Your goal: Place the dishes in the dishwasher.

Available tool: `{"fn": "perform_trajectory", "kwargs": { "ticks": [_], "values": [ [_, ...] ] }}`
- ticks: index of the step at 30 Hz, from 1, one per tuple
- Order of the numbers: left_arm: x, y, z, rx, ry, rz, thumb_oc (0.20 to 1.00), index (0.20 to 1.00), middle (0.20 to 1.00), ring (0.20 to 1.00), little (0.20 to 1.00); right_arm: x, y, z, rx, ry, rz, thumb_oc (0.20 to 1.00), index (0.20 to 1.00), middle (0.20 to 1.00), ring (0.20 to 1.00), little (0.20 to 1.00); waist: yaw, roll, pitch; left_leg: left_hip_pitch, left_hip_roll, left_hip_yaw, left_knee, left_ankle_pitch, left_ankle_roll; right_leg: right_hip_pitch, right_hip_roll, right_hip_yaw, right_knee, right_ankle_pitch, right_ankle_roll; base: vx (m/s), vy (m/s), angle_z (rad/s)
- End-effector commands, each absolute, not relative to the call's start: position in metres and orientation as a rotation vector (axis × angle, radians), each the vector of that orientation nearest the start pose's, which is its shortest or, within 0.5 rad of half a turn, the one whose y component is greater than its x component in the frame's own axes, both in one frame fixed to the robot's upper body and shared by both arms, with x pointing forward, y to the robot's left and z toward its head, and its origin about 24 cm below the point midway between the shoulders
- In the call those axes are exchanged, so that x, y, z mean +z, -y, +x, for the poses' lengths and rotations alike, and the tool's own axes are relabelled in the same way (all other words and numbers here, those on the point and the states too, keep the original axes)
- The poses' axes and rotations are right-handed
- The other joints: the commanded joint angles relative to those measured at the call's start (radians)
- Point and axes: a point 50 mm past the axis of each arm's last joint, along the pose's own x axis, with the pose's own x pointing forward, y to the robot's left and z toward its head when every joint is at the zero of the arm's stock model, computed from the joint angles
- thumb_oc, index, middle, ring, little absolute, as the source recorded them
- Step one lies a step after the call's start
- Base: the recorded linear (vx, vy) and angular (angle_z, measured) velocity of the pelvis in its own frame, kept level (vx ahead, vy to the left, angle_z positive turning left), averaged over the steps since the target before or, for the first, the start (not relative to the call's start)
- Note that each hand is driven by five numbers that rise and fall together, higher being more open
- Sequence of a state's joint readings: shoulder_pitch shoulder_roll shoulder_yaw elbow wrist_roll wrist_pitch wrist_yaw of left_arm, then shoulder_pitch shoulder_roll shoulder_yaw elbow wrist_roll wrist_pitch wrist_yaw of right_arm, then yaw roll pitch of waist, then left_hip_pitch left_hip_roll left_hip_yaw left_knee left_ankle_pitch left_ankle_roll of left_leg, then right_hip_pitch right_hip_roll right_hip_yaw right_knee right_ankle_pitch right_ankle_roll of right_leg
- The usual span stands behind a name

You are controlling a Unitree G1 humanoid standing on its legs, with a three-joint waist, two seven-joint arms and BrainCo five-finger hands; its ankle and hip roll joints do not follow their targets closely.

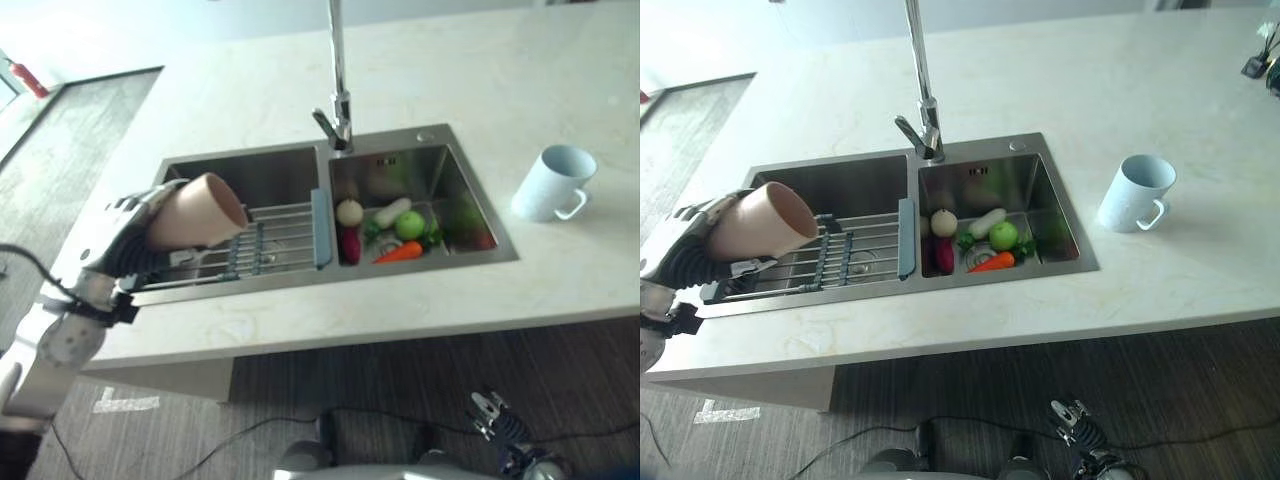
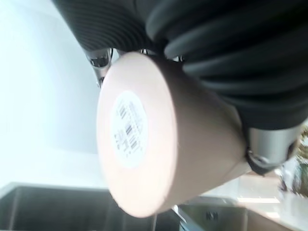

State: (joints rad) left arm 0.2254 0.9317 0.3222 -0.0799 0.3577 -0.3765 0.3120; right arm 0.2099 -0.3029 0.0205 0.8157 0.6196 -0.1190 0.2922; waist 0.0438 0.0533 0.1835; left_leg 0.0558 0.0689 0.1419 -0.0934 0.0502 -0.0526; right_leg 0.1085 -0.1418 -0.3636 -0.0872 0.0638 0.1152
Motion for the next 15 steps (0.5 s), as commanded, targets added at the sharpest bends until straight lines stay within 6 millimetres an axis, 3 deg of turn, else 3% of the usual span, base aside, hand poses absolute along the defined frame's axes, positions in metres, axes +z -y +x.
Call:
{"fn": "perform_trajectory", "kwargs": {
  "ticks": [1, 4, 11, 15],
  "values": [
    [0.227, -0.331, 0.201, 0.586, 0.779, 1.246, 0.2, 0.2, 0.2, 0.2, 0.2, -0.118, 0.248, 0.122, -0.115, -0.694, 0.336, 1.0, 1.0, 1.0, 1.0, 1.0, 0.003, -0.017, 0.031, 0.038, -0.032, 0.017, 0.019, -0.109, 0.035, 0.012, -0.023, 0.01, 0.053, -0.115, 0.05, -0.01, -0.159, 0.05],
    [0.216, -0.35, 0.19, 0.793, 0.76, 1.201, 0.2, 0.2, 0.2, 0.2, 0.2, -0.119, 0.243, 0.129, -0.083, -0.697, 0.335, 1.0, 1.0, 1.0, 1.0, 1.0, 0.027, -0.02, 0.009, 0.054, -0.025, -0.016, 0.027, -0.116, 0.029, 0.038, -0.008, 0.005, 0.056, -0.139, 0.031, -0.05, -0.186, 0.16],
    [0.189, -0.36, 0.184, 0.856, 0.646, 1.113, 0.2, 0.2, 0.2, 0.2, 0.2, -0.122, 0.241, 0.141, -0.011, -0.787, 0.201, 1.0, 1.0, 1.0, 1.0, 1.0, 0.076, -0.019, 0.006, 0.04, -0.004, -0.067, 0.081, -0.119, -0.003, 0.073, 0.028, -0.017, 0.038, -0.165, -0.009, -0.12, -0.2, 0.23],
    [0.182, -0.364, 0.182, 0.882, 0.613, 1.075, 0.2, 0.2, 0.2, 0.2, 0.2, -0.126, 0.251, 0.14, -0.011, -0.847, 0.15, 1.0, 1.0, 1.0, 1.0, 1.0, 0.109, -0.005, 0.015, 0.007, 0.008, -0.1, 0.076, -0.073, -0.039, 0.093, 0.065, -0.031, 0.033, -0.184, -0.037, -0.16, -0.179, 0.41]
  ]
}}
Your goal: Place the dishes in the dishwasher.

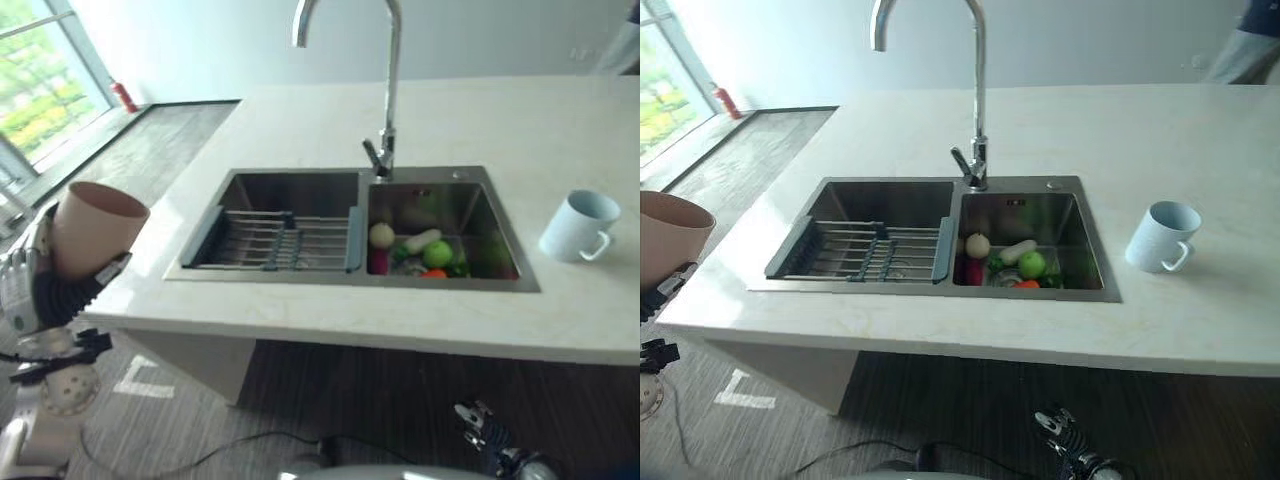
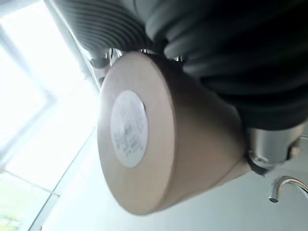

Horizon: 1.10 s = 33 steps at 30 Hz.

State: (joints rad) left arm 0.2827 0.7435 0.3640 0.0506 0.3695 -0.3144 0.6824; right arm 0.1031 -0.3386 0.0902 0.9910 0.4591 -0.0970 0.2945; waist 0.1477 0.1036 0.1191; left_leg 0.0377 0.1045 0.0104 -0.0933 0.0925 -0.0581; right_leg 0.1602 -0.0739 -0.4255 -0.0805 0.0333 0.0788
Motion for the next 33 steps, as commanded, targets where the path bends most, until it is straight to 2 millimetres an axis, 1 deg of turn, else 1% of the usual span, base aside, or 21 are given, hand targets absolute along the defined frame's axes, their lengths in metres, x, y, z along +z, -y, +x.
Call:
{"fn": "perform_trajectory", "kwargs": {
  "ticks": [1, 2, 3, 4, 5, 7, 8, 10, 11, 13, 15, 18, 19, 22, 23, 24, 25, 26, 28, 30, 33],
  "values": [
    [0.182, -0.365, 0.183, 0.874, 0.617, 1.05, 0.2, 0.2, 0.2, 0.2, 0.2, -0.126, 0.253, 0.141, -0.017, -0.851, 0.136, 1.0, 1.0, 1.0, 1.0, 1.0, 0.019, -0.053, 0.088, -0.011, -0.03, 0.037, 0.101, -0.106, -0.041, 0.047, 0.005, 0.019, 0.034, -0.165, -0.011, -0.21, -0.213, 0.81],
    [0.182, -0.365, 0.183, 0.859, 0.625, 1.029, 0.2, 0.2, 0.2, 0.2, 0.2, -0.126, 0.254, 0.143, -0.028, -0.848, 0.13, 1.0, 1.0, 1.0, 1.0, 1.0, 0.023, -0.054, 0.091, -0.025, -0.037, 0.056, 0.14, -0.137, -0.045, 0.056, 0.007, 0.006, 0.048, -0.191, -0.015, -0.43, -0.191, 1.49],
    [0.183, -0.358, 0.189, 0.803, 0.672, 0.994, 0.2, 0.2, 0.2, 0.2, 0.2, -0.126, 0.253, 0.146, -0.07, -0.832, 0.159, 1.0, 1.0, 1.0, 1.0, 1.0, -0.001, -0.065, 0.101, -0.042, -0.056, 0.232, 0.271, -0.214, 0.0, 0.042, -0.019, -0.076, 0.085, -0.186, -0.018, -0.37, -0.126, 1.51],
    [0.183, -0.356, 0.19, 0.794, 0.681, 0.99, 0.2, 0.2, 0.2, 0.2, 0.2, -0.126, 0.253, 0.146, -0.077, -0.829, 0.164, 1.0, 1.0, 1.0, 1.0, 1.0, -0.005, -0.068, 0.102, -0.043, -0.057, 0.255, 0.291, -0.231, 0.01, 0.039, -0.023, -0.087, 0.093, -0.185, -0.017, -0.48, -0.06, 2.01],
    [0.182, -0.348, 0.194, 0.749, 0.707, 0.97, 0.2, 0.2, 0.2, 0.2, 0.2, -0.126, 0.253, 0.147, -0.11, -0.814, 0.195, 1.0, 1.0, 1.0, 1.0, 1.0, -0.025, -0.084, 0.105, -0.029, -0.055, 0.35, 0.366, -0.294, 0.05, 0.021, -0.042, -0.131, 0.124, -0.177, -0.018, -0.27, -0.009, 1.7],
    [0.182, -0.341, 0.197, 0.722, 0.73, 0.954, 0.2, 0.2, 0.2, 0.2, 0.2, -0.125, 0.254, 0.145, -0.136, -0.807, 0.218, 1.0, 1.0, 1.0, 1.0, 1.0, -0.038, -0.092, 0.106, -0.013, -0.035, 0.398, 0.42, -0.311, 0.056, 0.006, -0.047, -0.163, 0.146, -0.18, -0.027, -0.25, -0.016, 1.77],
    [0.18, -0.332, 0.201, 0.686, 0.756, 0.934, 0.2, 0.2, 0.2, 0.2, 0.2, -0.125, 0.259, 0.141, -0.182, -0.799, 0.236, 1.0, 1.0, 1.0, 1.0, 1.0, -0.054, -0.095, 0.105, 0.018, 0.003, 0.44, 0.46, -0.274, 0.026, -0.004, -0.042, -0.202, 0.152, -0.187, -0.045, -0.23, 0.001, 1.56],
    [0.18, -0.322, 0.206, 0.658, 0.772, 0.917, 0.2, 0.2, 0.2, 0.2, 0.2, -0.125, 0.264, 0.136, -0.198, -0.794, 0.244, 1.0, 1.0, 1.0, 1.0, 1.0, -0.072, -0.089, 0.099, 0.074, 0.02, 0.453, 0.455, -0.23, -0.014, -0.021, -0.037, -0.242, 0.155, -0.185, -0.061, -0.28, 0.119, 1.69],
    [0.181, -0.316, 0.211, 0.64, 0.784, 0.906, 0.2, 0.2, 0.2, 0.2, 0.2, -0.125, 0.265, 0.132, -0.2, -0.797, 0.246, 1.0, 1.0, 1.0, 1.0, 1.0, -0.083, -0.075, 0.09, 0.12, -0.005, 0.445, 0.387, -0.227, -0.022, -0.045, -0.042, -0.268, 0.168, -0.175, -0.059, -0.32, 0.34, 1.55],
    [0.184, -0.307, 0.218, 0.595, 0.801, 0.887, 0.2, 0.2, 0.2, 0.2, 0.2, -0.126, 0.267, 0.127, -0.211, -0.792, 0.241, 1.0, 1.0, 1.0, 1.0, 1.0, -0.108, -0.044, 0.082, 0.191, -0.048, 0.459, 0.233, -0.25, -0.003, -0.113, -0.084, -0.317, 0.237, -0.153, -0.04, -0.3, 0.423, 1.36],
    [0.185, -0.303, 0.221, 0.548, 0.796, 0.897, 0.2, 0.2, 0.2, 0.2, 0.2, -0.127, 0.264, 0.127, -0.199, -0.802, 0.213, 1.0, 1.0, 1.0, 1.0, 1.0, -0.107, -0.028, 0.079, 0.206, -0.084, 0.431, 0.142, -0.251, 0.016, -0.137, -0.104, -0.326, 0.269, -0.139, -0.021, -0.19, 0.284, 1.95],
    [0.186, -0.298, 0.223, 0.495, 0.802, 0.904, 0.2, 0.2, 0.2, 0.2, 0.2, -0.128, 0.26, 0.128, -0.191, -0.803, 0.178, 1.0, 1.0, 1.0, 1.0, 1.0, -0.099, -0.024, 0.084, 0.2, -0.101, 0.404, 0.12, -0.262, 0.038, -0.155, -0.125, -0.328, 0.3, -0.124, -0.004, -0.12, 0.215, 0.98],
    [0.192, -0.29, 0.222, 0.444, 0.833, 0.887, 0.2, 0.2, 0.2, 0.2, 0.2, -0.129, 0.256, 0.132, -0.195, -0.817, 0.1, 1.0, 1.0, 1.0, 1.0, 1.0, -0.075, -0.021, 0.092, 0.185, -0.129, 0.345, 0.087, -0.273, 0.073, -0.173, -0.166, -0.317, 0.342, -0.078, 0.036, -0.16, 0.321, 1.26],
    [0.194, -0.281, 0.223, 0.413, 0.851, 0.881, 0.2, 0.2, 0.2, 0.2, 0.2, -0.13, 0.24, 0.14, -0.115, -0.831, 0.153, 1.0, 1.0, 1.0, 1.0, 1.0, -0.051, -0.019, 0.089, 0.174, -0.147, 0.315, 0.056, -0.279, 0.113, -0.178, -0.217, -0.312, 0.415, -0.052, 0.064, -0.13, 0.284, 0.66],
    [0.193, -0.278, 0.226, 0.418, 0.853, 0.926, 0.2, 0.2, 0.2, 0.2, 0.2, -0.13, 0.234, 0.143, -0.087, -0.827, 0.182, 1.0, 1.0, 1.0, 1.0, 1.0, -0.055, -0.025, 0.085, 0.171, -0.158, 0.288, 0.044, -0.279, 0.128, -0.187, -0.222, -0.262, 0.441, -0.052, 0.075, -0.04, 0.046, 0.33],
    [0.191, -0.273, 0.23, 0.391, 0.865, 0.955, 0.2, 0.2, 0.2, 0.2, 0.2, -0.132, 0.233, 0.14, -0.107, -0.834, 0.204, 1.0, 1.0, 1.0, 1.0, 1.0, -0.077, -0.037, 0.087, 0.163, -0.167, 0.224, 0.053, -0.285, 0.138, -0.213, -0.181, -0.14, 0.425, -0.067, 0.078, -0.01, -0.037, 1.13],
    [0.19, -0.272, 0.232, 0.388, 0.857, 0.972, 0.2, 0.2, 0.2, 0.2, 0.2, -0.132, 0.232, 0.139, -0.106, -0.837, 0.209, 1.0, 1.0, 1.0, 1.0, 1.0, -0.087, -0.041, 0.088, 0.157, -0.17, 0.2, 0.057, -0.285, 0.142, -0.222, -0.161, -0.096, 0.416, -0.074, 0.075, 0.07, -0.186, 1.56],
    [0.187, -0.265, 0.238, 0.35, 0.862, 0.986, 0.2, 0.2, 0.2, 0.2, 0.2, -0.133, 0.233, 0.135, -0.124, -0.831, 0.243, 1.0, 1.0, 1.0, 1.0, 1.0, -0.12, -0.054, 0.089, 0.144, -0.177, 0.116, 0.057, -0.281, 0.148, -0.233, -0.08, 0.06, 0.381, -0.112, 0.069, 0.01, -0.171, 2.07],
    [0.185, -0.259, 0.247, 0.343, 0.874, 0.985, 0.2, 0.2, 0.2, 0.2, 0.2, -0.133, 0.237, 0.131, -0.126, -0.834, 0.246, 1.0, 1.0, 1.0, 1.0, 1.0, -0.159, -0.067, 0.08, 0.108, -0.188, 0.011, 0.06, -0.241, 0.148, -0.207, -0.006, 0.23, 0.302, -0.126, 0.045, 0.01, -0.16, 2.13],
    [0.188, -0.258, 0.249, 0.339, 0.893, 0.961, 0.2, 0.2, 0.2, 0.2, 0.2, -0.135, 0.242, 0.125, -0.142, -0.861, 0.26, 1.0, 1.0, 1.0, 1.0, 1.0, -0.169, -0.072, 0.07, 0.096, -0.195, -0.046, 0.065, -0.231, 0.141, -0.192, 0.015, 0.307, 0.231, -0.11, 0.044, 0.04, -0.098, 2.49],
    [0.188, -0.266, 0.248, 0.359, 0.867, 0.975, 0.2, 0.2, 0.2, 0.2, 0.2, -0.138, 0.245, 0.12, -0.103, -0.899, 0.245, 1.0, 1.0, 1.0, 1.0, 1.0, -0.156, -0.079, 0.065, 0.096, -0.19, -0.041, 0.063, -0.228, 0.128, -0.159, 0.011, 0.291, 0.191, -0.106, 0.044, 0.03, -0.129, 1.06]
  ]
}}
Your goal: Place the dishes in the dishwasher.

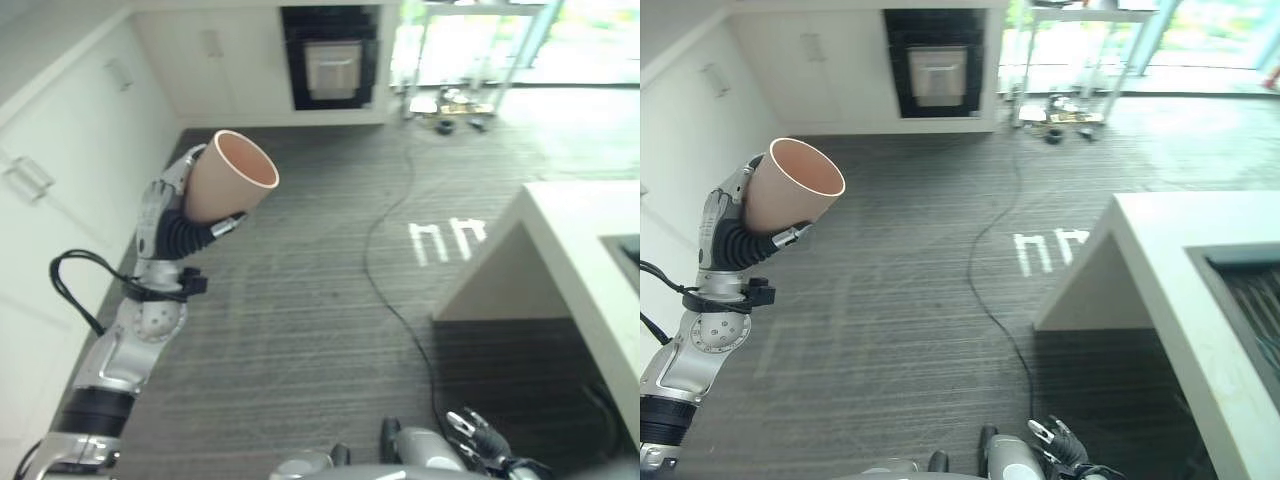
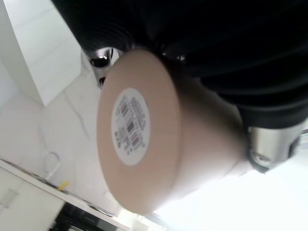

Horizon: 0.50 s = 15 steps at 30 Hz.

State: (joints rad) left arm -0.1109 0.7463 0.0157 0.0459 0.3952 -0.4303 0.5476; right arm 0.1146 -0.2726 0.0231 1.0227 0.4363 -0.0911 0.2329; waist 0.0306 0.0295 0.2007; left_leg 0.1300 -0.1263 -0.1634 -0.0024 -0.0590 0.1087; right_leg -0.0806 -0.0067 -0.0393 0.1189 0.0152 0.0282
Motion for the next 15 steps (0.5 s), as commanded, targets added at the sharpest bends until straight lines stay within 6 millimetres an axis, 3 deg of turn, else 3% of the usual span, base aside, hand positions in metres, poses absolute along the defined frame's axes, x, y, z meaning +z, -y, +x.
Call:
{"fn": "perform_trajectory", "kwargs": {
  "ticks": [1, 6, 9, 10, 15],
  "values": [
    [0.186, -0.268, 0.246, 0.359, 0.858, 0.98, 0.2, 0.2, 0.2, 0.2, 0.2, -0.139, 0.245, 0.119, -0.086, -0.915, 0.234, 1.0, 1.0, 1.0, 1.0, 1.0, -0.025, -0.008, -0.022, 0.003, 0.044, 0.139, -0.029, -0.075, -0.044, 0.096, -0.06, -0.112, -0.03, -0.087, 0.095, 0.04, -0.175, 0.63],
    [0.187, -0.275, 0.241, 0.375, 0.829, 1.01, 0.2, 0.2, 0.2, 0.2, 0.2, -0.143, 0.244, 0.115, -0.063, -0.966, 0.205, 1.0, 1.0, 1.0, 1.0, 1.0, 0.002, -0.011, -0.039, -0.008, 0.066, 0.197, -0.017, -0.075, -0.061, 0.164, -0.048, -0.152, -0.093, -0.105, 0.076, 0.05, -0.152, 0.42],
    [0.197, -0.267, 0.243, 0.325, 0.886, 0.997, 0.2, 0.2, 0.2, 0.2, 0.2, -0.14, 0.249, 0.115, -0.098, -0.925, 0.213, 1.0, 1.0, 1.0, 1.0, 1.0, -0.031, -0.002, -0.035, 0.013, 0.127, 0.348, -0.076, -0.041, -0.106, 0.2, -0.06, -0.224, -0.136, -0.106, 0.084, 0.02, -0.027, 0.47],
    [0.198, -0.264, 0.245, 0.314, 0.892, 1.004, 0.2, 0.2, 0.2, 0.2, 0.2, -0.14, 0.251, 0.115, -0.113, -0.919, 0.223, 1.0, 1.0, 1.0, 1.0, 1.0, -0.036, -0.001, -0.026, 0.01, 0.135, 0.368, -0.08, -0.023, -0.112, 0.203, -0.066, -0.246, -0.15, -0.087, 0.083, -0.02, 0.011, 1.14],
    [0.198, -0.257, 0.248, 0.266, 0.896, 1.021, 0.2, 0.2, 0.2, 0.2, 0.2, -0.142, 0.249, 0.11, -0.089, -0.933, 0.236, 1.0, 1.0, 1.0, 1.0, 1.0, -0.043, 0.003, -0.042, 0.016, 0.139, 0.369, -0.085, -0.03, -0.122, 0.225, -0.08, -0.254, -0.188, -0.068, 0.097, 0.05, 0.029, 0.43]
  ]
}}
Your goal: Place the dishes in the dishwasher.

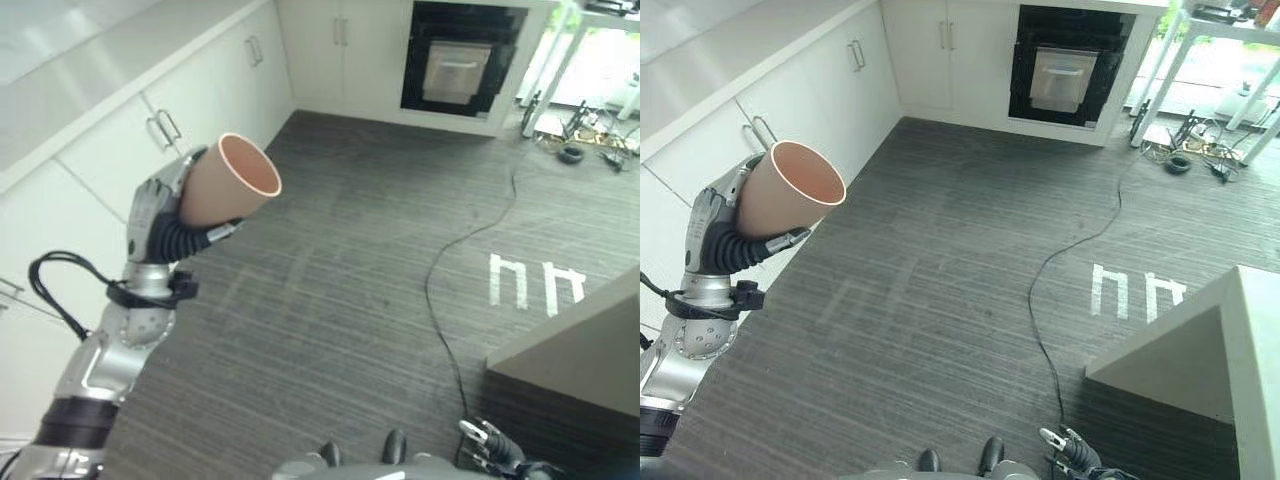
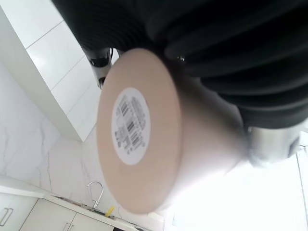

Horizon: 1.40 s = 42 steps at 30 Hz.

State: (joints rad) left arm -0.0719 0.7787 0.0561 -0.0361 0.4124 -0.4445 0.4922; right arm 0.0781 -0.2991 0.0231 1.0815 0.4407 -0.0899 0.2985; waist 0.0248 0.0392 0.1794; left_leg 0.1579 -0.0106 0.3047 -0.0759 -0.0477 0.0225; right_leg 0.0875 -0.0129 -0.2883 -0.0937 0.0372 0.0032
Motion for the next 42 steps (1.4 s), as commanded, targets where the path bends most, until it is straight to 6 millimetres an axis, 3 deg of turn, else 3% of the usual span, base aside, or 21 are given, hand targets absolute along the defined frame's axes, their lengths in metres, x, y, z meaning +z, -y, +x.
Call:
{"fn": "perform_trajectory", "kwargs": {
  "ticks": [1, 13, 14, 22, 26, 29, 30, 32, 34, 38, 41, 42],
  "values": [
    [0.198, -0.257, 0.247, 0.252, 0.898, 1.021, 0.2, 0.2, 0.2, 0.2, 0.2, -0.143, 0.245, 0.109, -0.076, -0.932, 0.246, 1.0, 1.0, 1.0, 1.0, 1.0, -0.037, -0.008, -0.026, -0.007, 0.021, -0.102, -0.011, -0.047, -0.03, 0.06, -0.073, 0.003, 0.025, -0.093, 0.122, 0.08, 0.022, 0.0],
    [0.2, -0.25, 0.251, 0.213, 0.9, 1.033, 0.2, 0.2, 0.2, 0.2, 0.2, -0.147, 0.242, 0.102, -0.074, -0.962, 0.265, 1.0, 1.0, 1.0, 1.0, 1.0, -0.06, -0.013, -0.03, 0.029, 0.014, -0.075, 0.015, -0.078, -0.007, 0.072, -0.068, 0.052, 0.029, -0.097, 0.118, 0.01, -0.01, -0.16],
    [0.17, -0.241, 0.271, 0.267, 0.759, 0.991, 0.2, 0.2, 0.2, 0.2, 0.2, -0.125, 0.237, 0.142, -0.04, -0.742, 0.453, 1.0, 1.0, 1.0, 1.0, 1.0, -0.094, -0.004, 0.018, 0.001, -0.053, -0.12, 0.042, -0.094, 0.067, -0.062, -0.043, 0.09, 0.346, -0.162, 0.107, -0.03, -0.047, -0.03],
    [0.167, -0.242, 0.279, 0.255, 0.721, 0.983, 0.2, 0.2, 0.2, 0.2, 0.2, -0.132, 0.229, 0.138, -0.009, -0.805, 0.394, 1.0, 1.0, 1.0, 1.0, 1.0, -0.095, 0.0, -0.014, 0.021, -0.037, -0.131, 0.012, -0.069, 0.027, 0.039, 0.007, 0.112, 0.195, -0.195, 0.077, -0.04, -0.167, -0.04],
    [0.166, -0.245, 0.274, 0.274, 0.708, 0.929, 0.2, 0.2, 0.2, 0.2, 0.2, -0.125, 0.231, 0.15, 0.034, -0.782, 0.287, 1.0, 1.0, 1.0, 1.0, 1.0, -0.068, -0.023, 0.002, -0.065, -0.057, -0.188, 0.237, -0.141, 0.03, 0.034, 0.007, 0.147, 0.205, -0.2, 0.049, 0.05, -0.137, 0.07],
    [0.166, -0.244, 0.272, 0.243, 0.717, 0.911, 0.2, 0.2, 0.2, 0.2, 0.2, -0.119, 0.238, 0.159, 0.0, -0.742, 0.298, 1.0, 1.0, 1.0, 1.0, 1.0, -0.045, -0.026, 0.036, -0.155, -0.054, -0.218, 0.264, -0.094, 0.003, 0.045, 0.023, 0.17, 0.208, -0.192, 0.038, 0.15, 0.033, -0.23],
    [0.165, -0.239, 0.272, 0.228, 0.726, 0.914, 0.2, 0.2, 0.2, 0.2, 0.2, -0.117, 0.241, 0.161, -0.006, -0.72, 0.299, 1.0, 1.0, 1.0, 1.0, 1.0, -0.036, -0.019, 0.048, -0.216, -0.031, -0.2, 0.183, 0.008, -0.035, 0.088, 0.032, 0.169, 0.168, -0.194, 0.039, 0.35, 0.182, -0.28],
    [0.163, -0.239, 0.271, 0.227, 0.72, 0.908, 0.2, 0.2, 0.2, 0.2, 0.2, -0.116, 0.242, 0.161, -0.011, -0.718, 0.283, 1.0, 1.0, 1.0, 1.0, 1.0, -0.026, -0.018, 0.048, -0.256, -0.01, -0.192, 0.127, 0.072, -0.056, 0.125, 0.03, 0.163, 0.134, -0.2, 0.037, 0.37, 0.196, 0.0],
    [0.162, -0.242, 0.27, 0.224, 0.706, 0.904, 0.2, 0.2, 0.2, 0.2, 0.2, -0.116, 0.246, 0.159, -0.02, -0.72, 0.271, 1.0, 1.0, 1.0, 1.0, 1.0, -0.018, -0.015, 0.044, -0.308, 0.039, -0.157, 0.081, 0.138, -0.078, 0.162, 0.015, 0.138, 0.116, -0.215, 0.037, 0.43, 0.269, -0.06],
    [0.163, -0.244, 0.271, 0.197, 0.69, 0.905, 0.2, 0.2, 0.2, 0.2, 0.2, -0.116, 0.25, 0.156, -0.028, -0.722, 0.261, 1.0, 1.0, 1.0, 1.0, 1.0, -0.029, -0.015, 0.029, -0.293, 0.054, -0.093, 0.073, 0.125, -0.074, 0.192, -0.022, 0.108, 0.138, -0.251, 0.055, 0.42, 0.328, -0.35],
    [0.161, -0.24, 0.274, 0.149, 0.678, 0.923, 0.2, 0.2, 0.2, 0.2, 0.2, -0.12, 0.244, 0.149, -0.047, -0.74, 0.301, 1.0, 1.0, 1.0, 1.0, 1.0, -0.019, -0.018, 0.009, -0.288, 0.005, -0.125, 0.111, 0.074, -0.041, 0.232, -0.041, 0.124, 0.199, -0.286, 0.06, 0.48, 0.365, -0.2],
    [0.161, -0.237, 0.276, 0.117, 0.68, 0.94, 0.2, 0.2, 0.2, 0.2, 0.2, -0.121, 0.237, 0.149, -0.043, -0.738, 0.313, 1.0, 1.0, 1.0, 1.0, 1.0, -0.019, -0.022, 0.0, -0.256, -0.024, -0.138, 0.09, 0.067, -0.015, 0.215, -0.062, 0.113, 0.291, -0.251, 0.085, 0.36, 0.317, 0.05]
  ]
}}
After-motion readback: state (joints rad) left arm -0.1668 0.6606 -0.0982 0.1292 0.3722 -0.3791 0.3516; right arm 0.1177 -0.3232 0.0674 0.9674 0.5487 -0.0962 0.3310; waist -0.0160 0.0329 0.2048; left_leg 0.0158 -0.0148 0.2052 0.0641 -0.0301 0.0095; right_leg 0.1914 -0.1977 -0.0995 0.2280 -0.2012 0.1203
